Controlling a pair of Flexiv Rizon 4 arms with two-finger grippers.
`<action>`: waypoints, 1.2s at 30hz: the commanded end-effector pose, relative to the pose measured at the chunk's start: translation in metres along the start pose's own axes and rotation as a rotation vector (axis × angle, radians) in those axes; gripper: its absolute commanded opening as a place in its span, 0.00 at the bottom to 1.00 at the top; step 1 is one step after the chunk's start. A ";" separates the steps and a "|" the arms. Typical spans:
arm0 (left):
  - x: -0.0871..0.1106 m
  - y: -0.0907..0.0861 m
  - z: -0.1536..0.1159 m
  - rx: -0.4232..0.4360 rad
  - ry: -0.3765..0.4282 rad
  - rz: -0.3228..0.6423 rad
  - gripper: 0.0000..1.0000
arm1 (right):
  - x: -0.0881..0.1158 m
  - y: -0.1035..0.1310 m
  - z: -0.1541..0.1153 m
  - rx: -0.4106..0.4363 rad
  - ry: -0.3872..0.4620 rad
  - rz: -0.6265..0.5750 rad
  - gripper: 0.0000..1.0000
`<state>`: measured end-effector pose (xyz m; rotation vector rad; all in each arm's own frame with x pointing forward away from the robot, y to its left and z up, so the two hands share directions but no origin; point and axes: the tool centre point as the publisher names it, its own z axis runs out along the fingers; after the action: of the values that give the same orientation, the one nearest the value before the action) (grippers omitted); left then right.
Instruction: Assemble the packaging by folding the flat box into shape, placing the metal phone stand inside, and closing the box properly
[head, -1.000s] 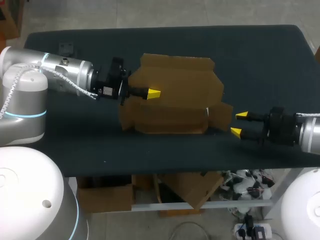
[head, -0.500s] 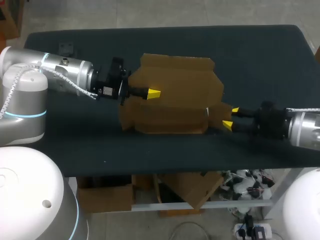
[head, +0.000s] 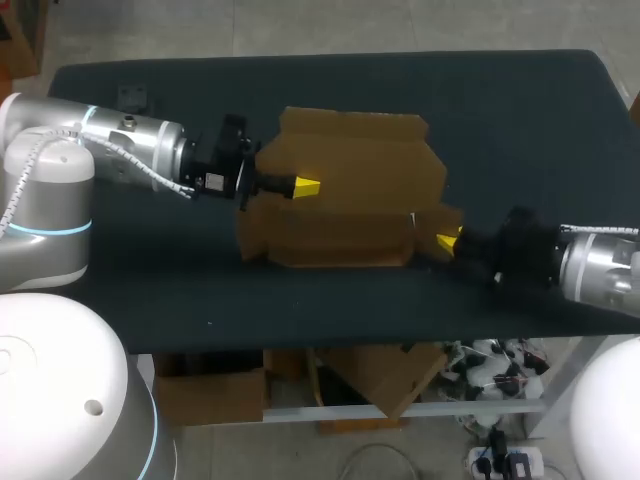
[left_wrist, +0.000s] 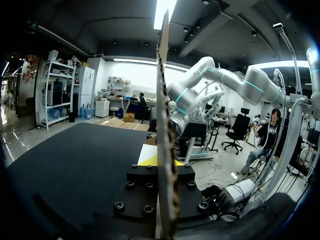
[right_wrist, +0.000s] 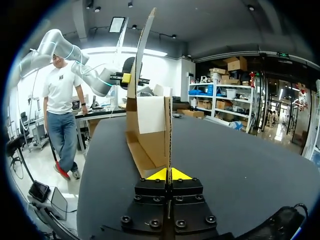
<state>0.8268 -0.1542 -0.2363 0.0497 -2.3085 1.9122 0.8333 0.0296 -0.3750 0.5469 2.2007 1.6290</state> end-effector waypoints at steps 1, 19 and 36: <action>0.000 0.003 0.000 -0.001 0.004 0.000 0.00 | 0.010 0.000 0.004 -0.005 -0.033 0.005 0.00; 0.000 0.003 0.000 -0.001 0.004 0.000 0.00 | 0.025 -0.003 0.018 -0.004 -0.125 0.068 0.11; 0.000 0.003 0.000 -0.001 0.004 0.000 0.00 | 0.047 0.000 0.029 0.010 -0.198 0.097 0.18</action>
<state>0.8268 -0.1528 -0.2367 0.0492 -2.3097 1.9109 0.8109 0.0668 -0.3821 0.7788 2.0883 1.5611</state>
